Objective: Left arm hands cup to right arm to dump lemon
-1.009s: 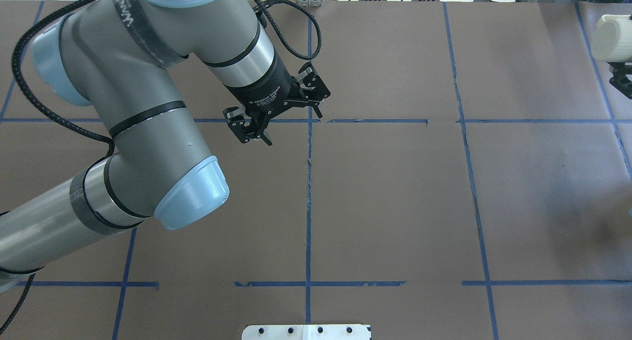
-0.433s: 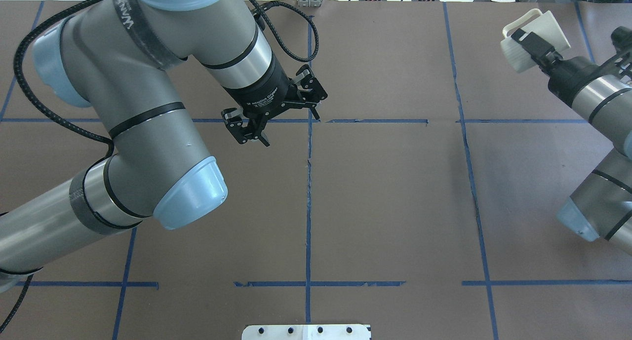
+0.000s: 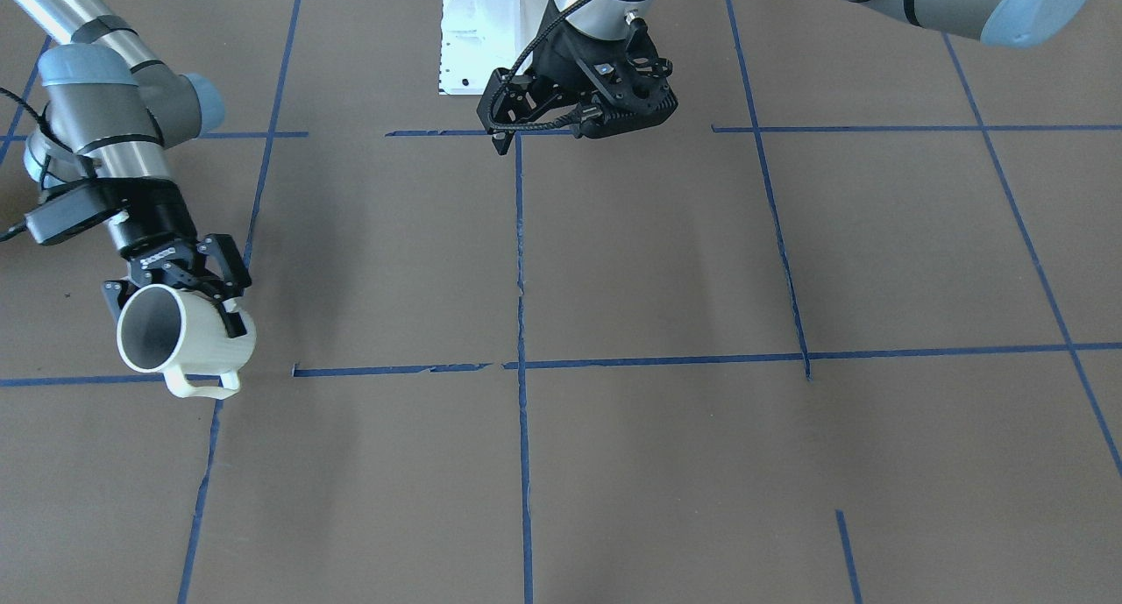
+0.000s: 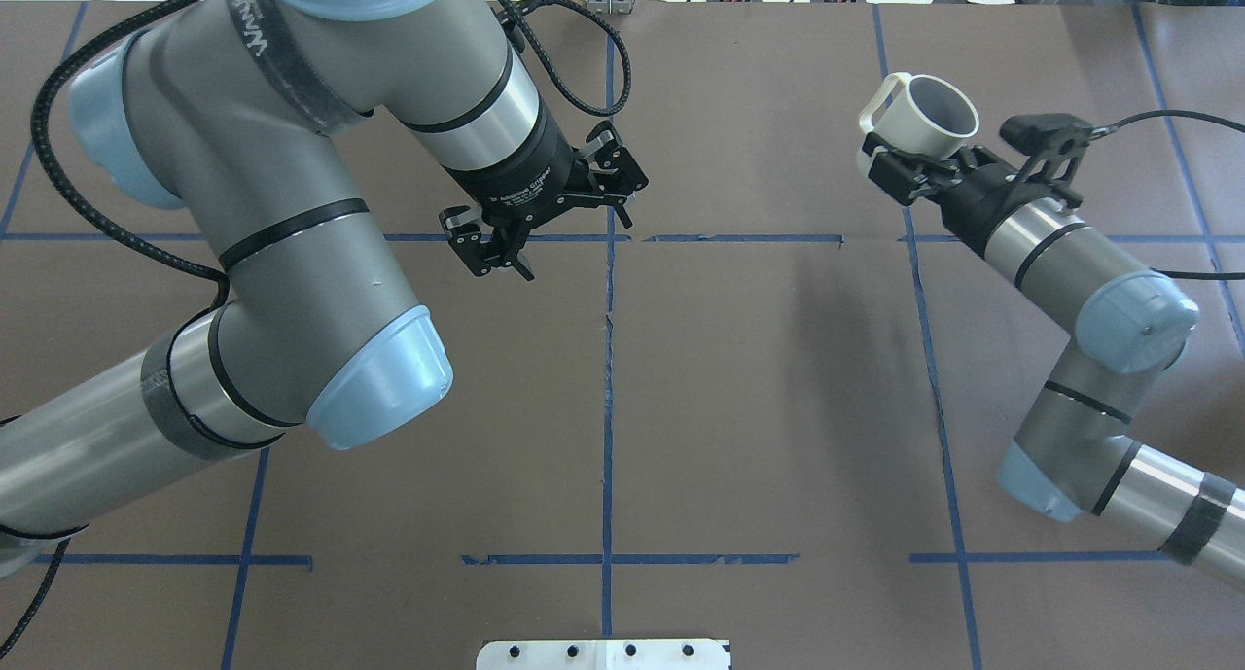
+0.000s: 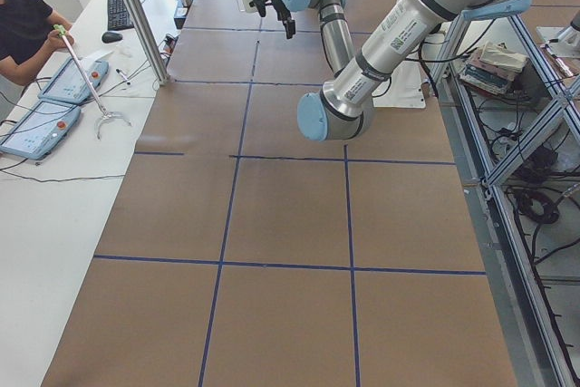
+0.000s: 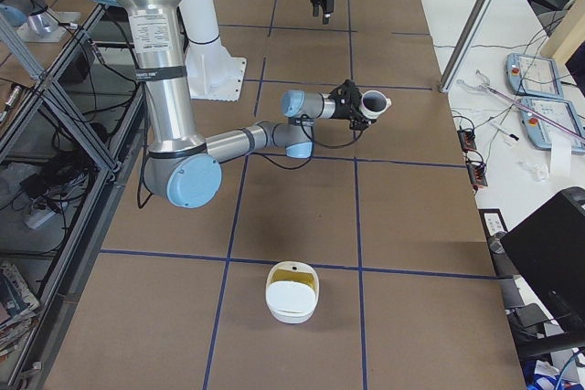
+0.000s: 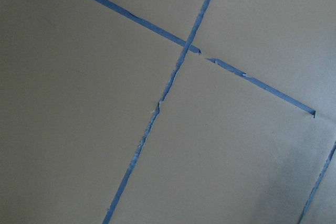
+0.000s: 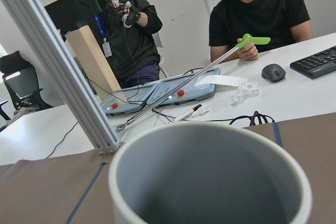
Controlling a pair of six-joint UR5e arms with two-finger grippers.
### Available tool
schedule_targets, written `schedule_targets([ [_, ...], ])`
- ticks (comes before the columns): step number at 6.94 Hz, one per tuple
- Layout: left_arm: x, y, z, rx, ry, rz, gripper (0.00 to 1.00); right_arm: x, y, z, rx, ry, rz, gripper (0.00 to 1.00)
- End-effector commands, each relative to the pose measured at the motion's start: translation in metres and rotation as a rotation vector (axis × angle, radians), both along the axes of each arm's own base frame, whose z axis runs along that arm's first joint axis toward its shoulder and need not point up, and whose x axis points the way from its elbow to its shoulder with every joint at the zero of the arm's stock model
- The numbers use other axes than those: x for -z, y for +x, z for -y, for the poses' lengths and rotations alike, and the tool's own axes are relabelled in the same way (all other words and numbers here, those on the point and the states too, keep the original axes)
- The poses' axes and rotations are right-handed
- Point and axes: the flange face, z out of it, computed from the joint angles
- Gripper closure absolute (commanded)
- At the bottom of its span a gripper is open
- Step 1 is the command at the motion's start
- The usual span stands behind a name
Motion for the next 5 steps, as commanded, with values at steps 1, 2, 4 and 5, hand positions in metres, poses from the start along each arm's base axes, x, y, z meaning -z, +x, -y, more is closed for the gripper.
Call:
schedule_targets([
  [1, 0.009, 0.003, 0.004, 0.027, 0.025, 0.007, 0.00, 0.032, -0.071, -0.031, 0.016, 0.096, -0.168, 0.89],
  [2, 0.017, 0.009, 0.009, 0.024, 0.047, 0.014, 0.00, 0.052, -0.108, -0.050, -0.013, 0.092, -0.231, 0.87],
  [4, 0.040, 0.036, 0.029, 0.024, 0.032, 0.037, 0.00, 0.128, -0.177, -0.083, -0.054, 0.098, -0.279, 0.83],
  [5, 0.037, 0.046, 0.031, 0.015, 0.022, 0.051, 0.00, 0.129, -0.184, -0.092, -0.049, 0.099, -0.286, 0.79],
])
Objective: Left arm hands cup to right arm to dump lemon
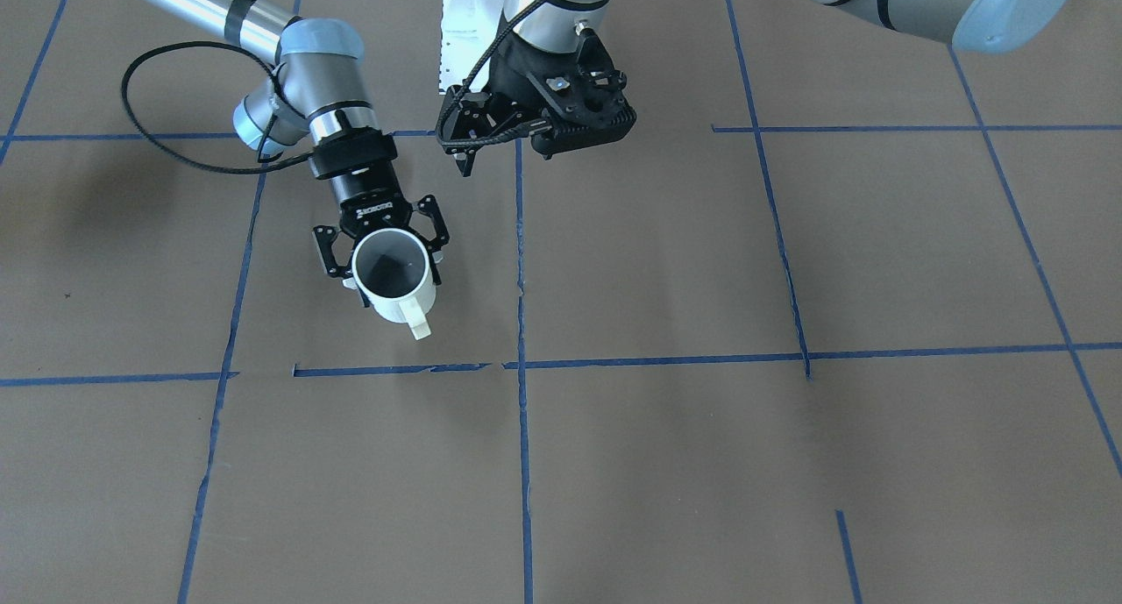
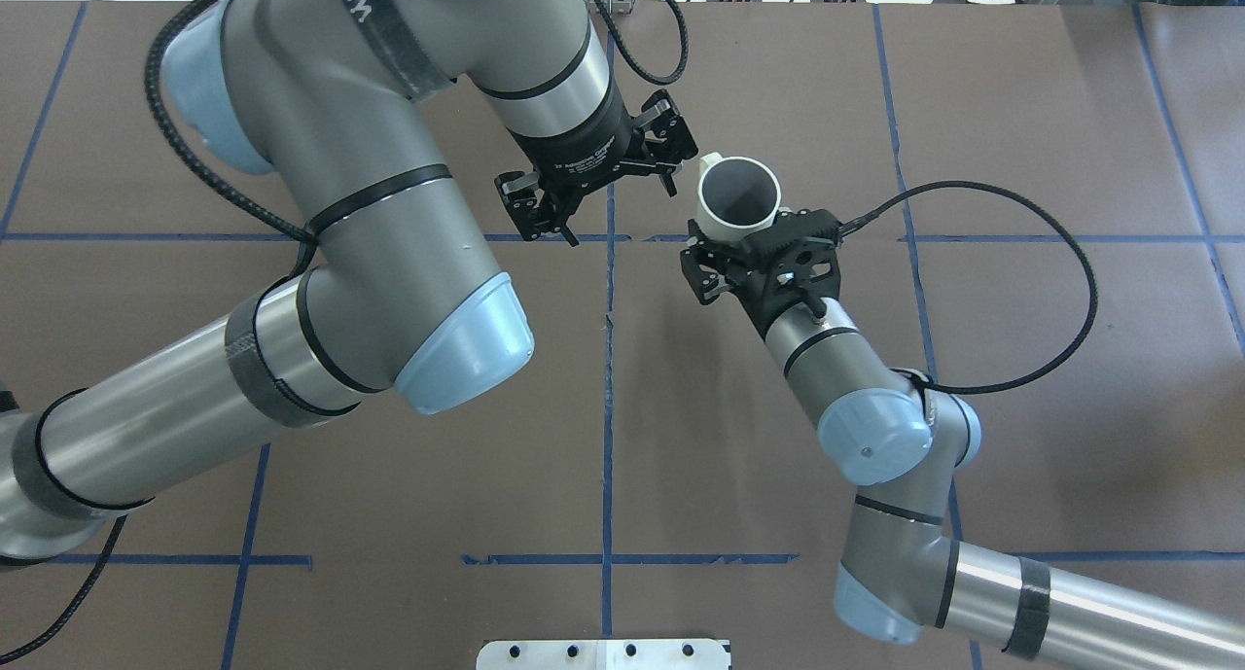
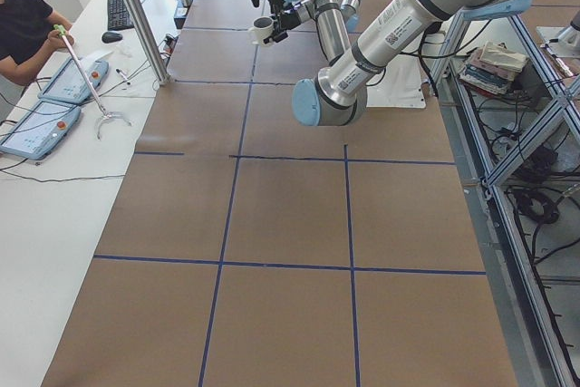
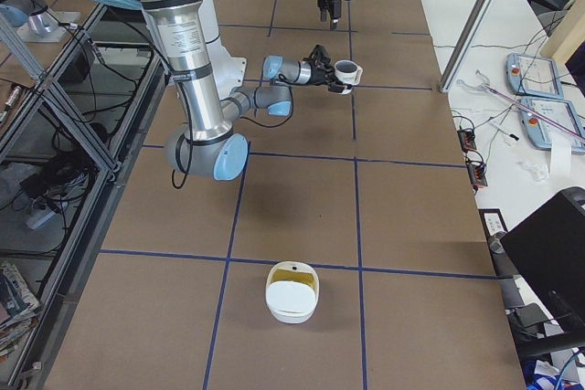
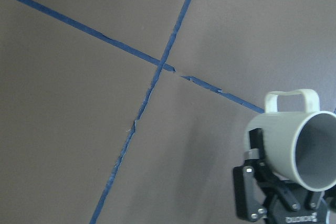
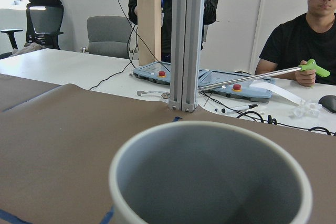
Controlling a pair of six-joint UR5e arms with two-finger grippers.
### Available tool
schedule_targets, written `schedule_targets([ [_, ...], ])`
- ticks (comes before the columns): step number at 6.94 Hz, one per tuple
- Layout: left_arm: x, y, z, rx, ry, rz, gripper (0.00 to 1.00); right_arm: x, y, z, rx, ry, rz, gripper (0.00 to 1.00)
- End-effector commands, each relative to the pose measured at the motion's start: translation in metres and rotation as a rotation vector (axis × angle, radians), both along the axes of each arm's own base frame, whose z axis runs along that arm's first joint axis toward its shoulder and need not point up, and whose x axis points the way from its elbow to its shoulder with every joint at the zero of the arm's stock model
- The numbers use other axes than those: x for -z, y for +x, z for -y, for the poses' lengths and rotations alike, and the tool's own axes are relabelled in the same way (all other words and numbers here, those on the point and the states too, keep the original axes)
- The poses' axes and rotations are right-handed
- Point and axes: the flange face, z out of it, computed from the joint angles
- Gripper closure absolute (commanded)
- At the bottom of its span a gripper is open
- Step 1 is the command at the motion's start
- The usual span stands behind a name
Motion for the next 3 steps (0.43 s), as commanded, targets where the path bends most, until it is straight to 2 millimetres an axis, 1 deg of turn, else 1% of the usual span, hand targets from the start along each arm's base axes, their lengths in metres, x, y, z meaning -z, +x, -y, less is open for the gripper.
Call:
schedule_targets([
  [1, -0.007, 0.034, 0.000, -0.032, -0.029, 0.040, 0.00, 0.019, -0.021, -0.019, -0.005, 0.006, -0.010, 0.77],
  [2, -0.010, 0.041, 0.000, -0.020, -0.022, 0.056, 0.00, 0.032, -0.025, -0.018, -0.022, 0.006, -0.017, 0.77],
  [3, -0.013, 0.048, -0.003, -0.030, -0.026, 0.062, 0.04, 0.038, -0.027, -0.021, -0.046, 0.010, -0.019, 0.76],
])
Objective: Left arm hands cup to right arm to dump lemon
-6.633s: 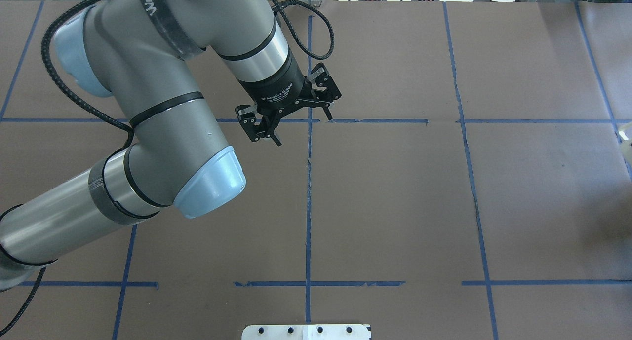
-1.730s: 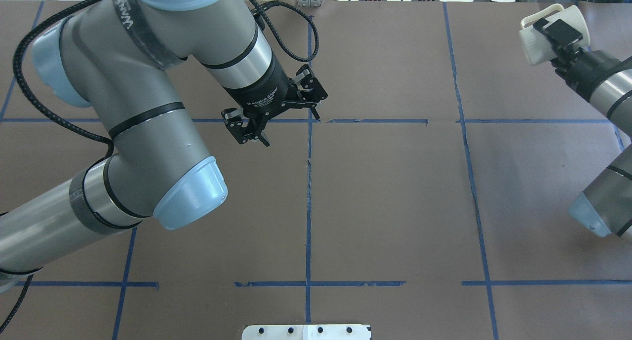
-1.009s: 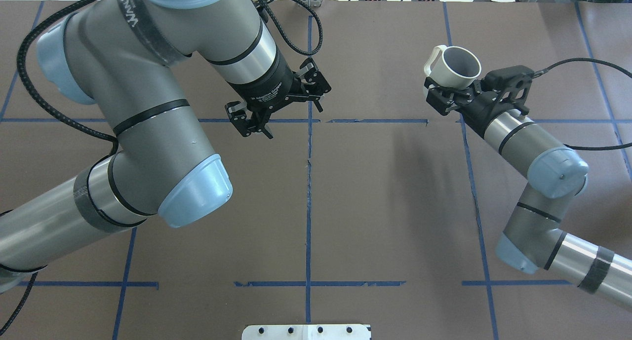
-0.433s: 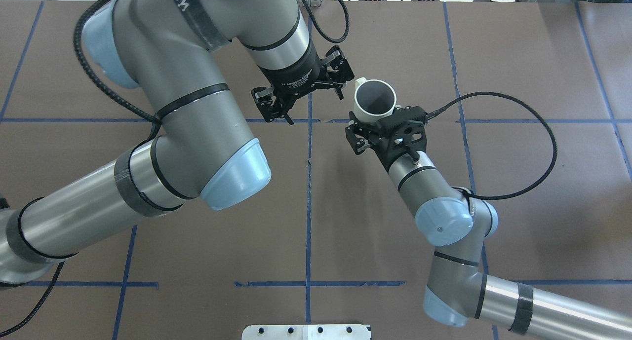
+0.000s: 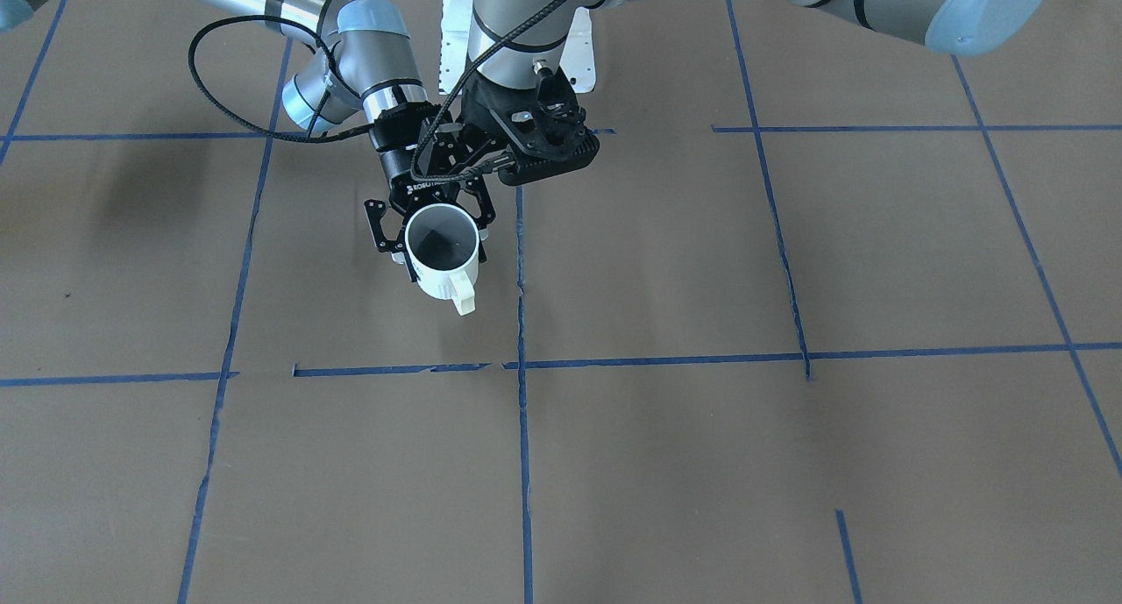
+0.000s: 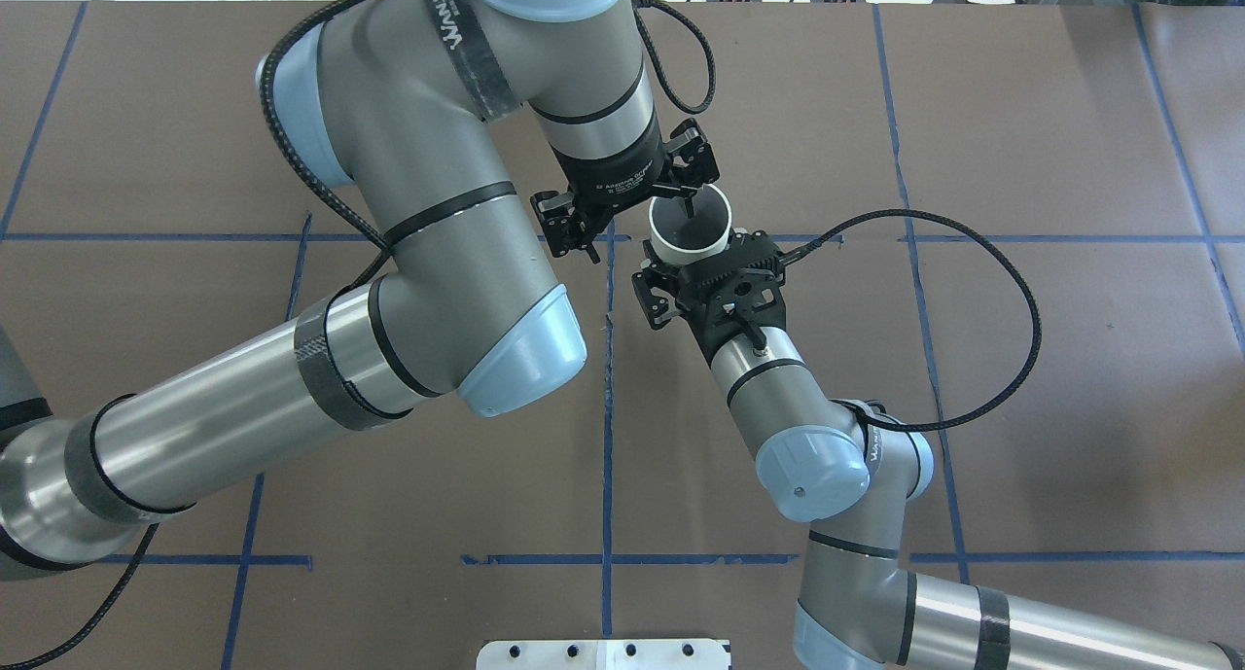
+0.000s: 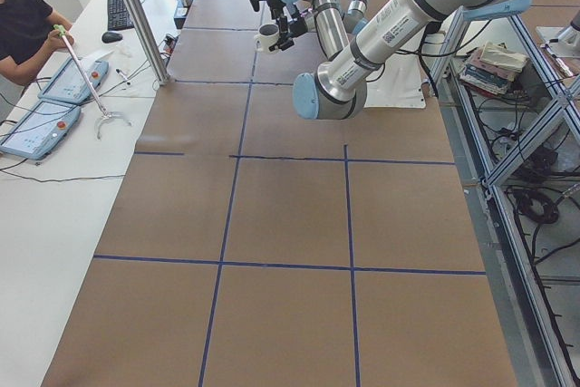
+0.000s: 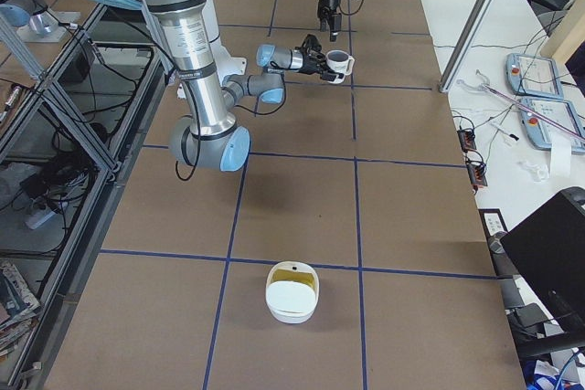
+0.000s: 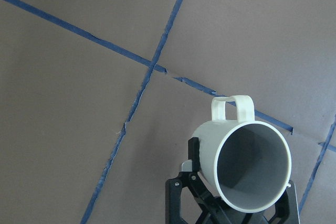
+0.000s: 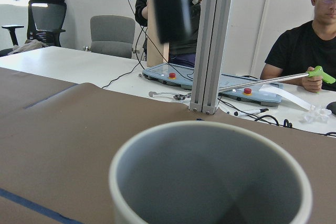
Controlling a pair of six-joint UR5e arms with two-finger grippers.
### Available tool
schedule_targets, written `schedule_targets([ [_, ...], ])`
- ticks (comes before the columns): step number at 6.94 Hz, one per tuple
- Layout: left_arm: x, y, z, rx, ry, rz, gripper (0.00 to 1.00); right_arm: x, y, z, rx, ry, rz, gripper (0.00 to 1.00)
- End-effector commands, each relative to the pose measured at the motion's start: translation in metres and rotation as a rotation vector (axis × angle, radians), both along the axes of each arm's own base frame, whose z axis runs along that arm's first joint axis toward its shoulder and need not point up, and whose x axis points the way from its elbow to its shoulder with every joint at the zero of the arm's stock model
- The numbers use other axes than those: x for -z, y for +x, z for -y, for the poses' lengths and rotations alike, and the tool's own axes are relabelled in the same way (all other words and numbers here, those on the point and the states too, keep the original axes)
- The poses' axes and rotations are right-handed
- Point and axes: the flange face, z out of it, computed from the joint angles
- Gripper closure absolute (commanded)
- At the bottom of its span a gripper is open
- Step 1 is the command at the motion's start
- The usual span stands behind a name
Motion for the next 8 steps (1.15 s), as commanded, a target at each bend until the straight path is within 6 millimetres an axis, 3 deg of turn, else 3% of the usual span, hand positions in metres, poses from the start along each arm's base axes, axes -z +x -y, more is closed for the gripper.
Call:
schedule_targets([
  [1, -0.005, 0.013, -0.003, -0.010, -0.008, 0.016, 0.07, 0.011, -0.004, -0.006, -0.035, 0.007, -0.002, 0.75],
  [5, -0.008, 0.019, 0.001, -0.010, -0.017, 0.028, 0.24, 0.009, -0.017, -0.035, -0.059, 0.016, -0.007, 0.67],
  [8, -0.013, 0.024, 0.003, -0.011, -0.028, 0.041, 0.33, 0.013, -0.018, -0.036, -0.065, 0.020, -0.004, 0.67],
])
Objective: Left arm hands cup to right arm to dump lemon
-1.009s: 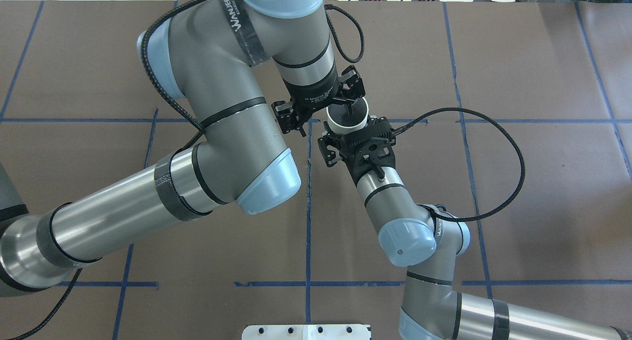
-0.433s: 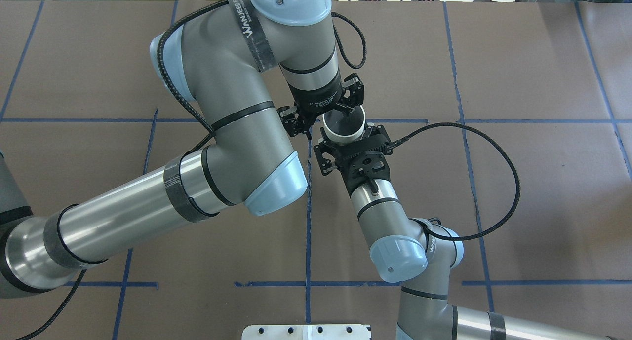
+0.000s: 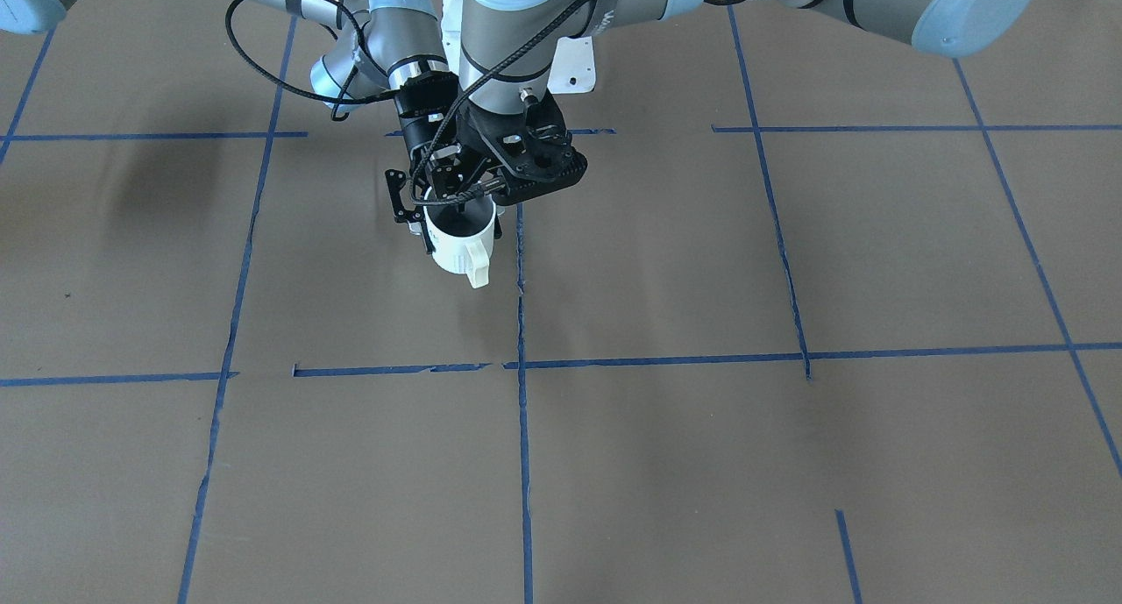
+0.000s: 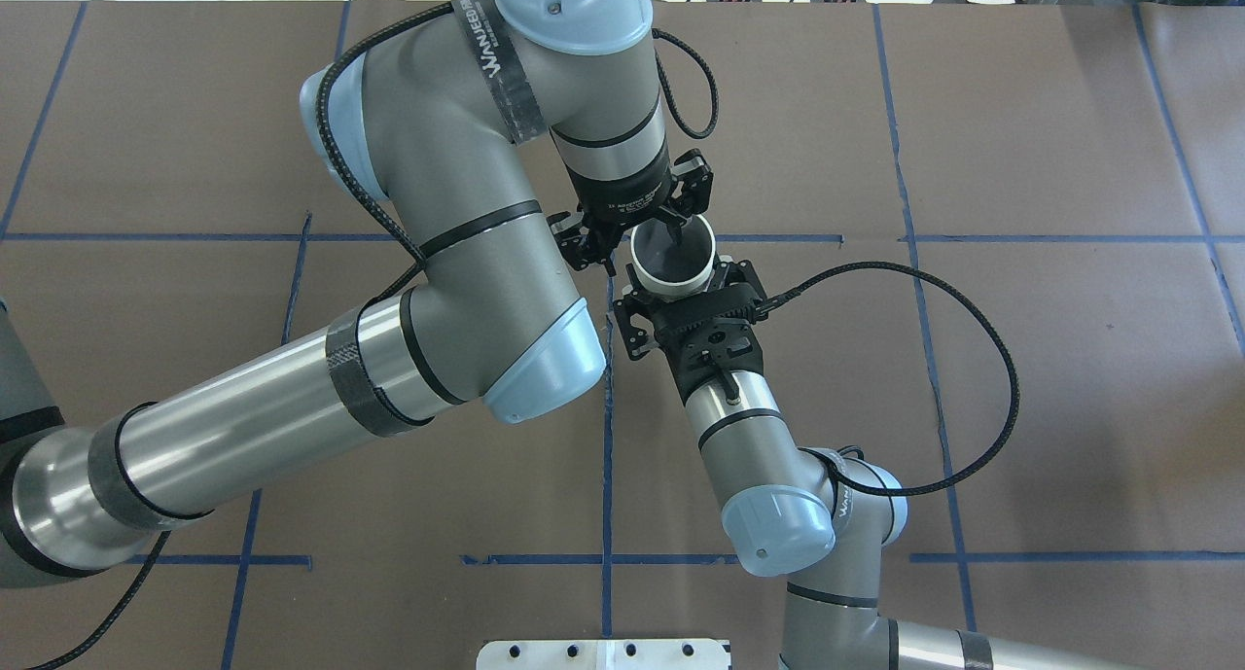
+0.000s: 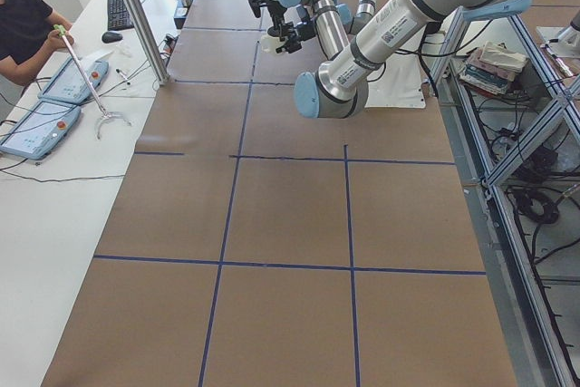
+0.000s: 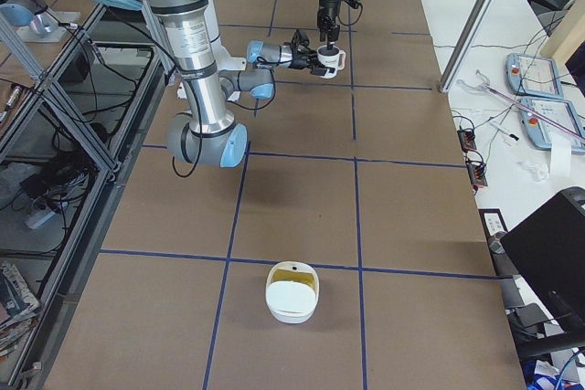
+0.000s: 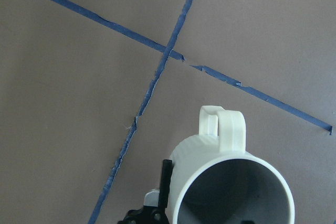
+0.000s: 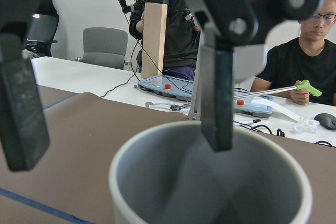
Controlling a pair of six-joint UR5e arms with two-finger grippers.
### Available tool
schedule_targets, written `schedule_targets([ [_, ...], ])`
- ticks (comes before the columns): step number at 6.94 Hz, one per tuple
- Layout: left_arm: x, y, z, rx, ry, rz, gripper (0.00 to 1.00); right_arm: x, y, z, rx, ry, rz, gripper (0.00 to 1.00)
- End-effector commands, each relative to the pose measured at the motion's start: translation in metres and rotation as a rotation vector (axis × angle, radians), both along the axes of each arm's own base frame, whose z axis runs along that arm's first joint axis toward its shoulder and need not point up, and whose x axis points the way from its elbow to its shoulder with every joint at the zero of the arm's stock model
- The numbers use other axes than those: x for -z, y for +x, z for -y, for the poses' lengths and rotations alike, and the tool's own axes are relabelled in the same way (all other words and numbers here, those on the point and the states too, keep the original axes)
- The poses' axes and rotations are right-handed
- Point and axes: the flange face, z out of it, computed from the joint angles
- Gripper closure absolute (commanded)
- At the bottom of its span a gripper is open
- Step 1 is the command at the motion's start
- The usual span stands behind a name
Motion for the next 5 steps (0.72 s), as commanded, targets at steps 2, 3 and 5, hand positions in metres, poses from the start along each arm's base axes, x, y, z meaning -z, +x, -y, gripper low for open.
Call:
schedule_targets([
  [2, -0.0044, 0.0035, 0.0006, 0.000, -0.002, 0.001, 0.38, 0.0057, 0.0020, -0.0012, 0.005, 0.007, -0.001, 0.66],
  [3, -0.0044, 0.0049, -0.0010, -0.003, -0.002, 0.001, 0.44, 0.0068, 0.0021, -0.0012, 0.005, 0.012, -0.009, 0.65],
  [5, -0.0050, 0.0047, -0.0012, -0.003, -0.002, 0.001, 0.59, 0.0049, 0.0039, 0.0013, 0.001, 0.012, -0.012, 0.61],
])
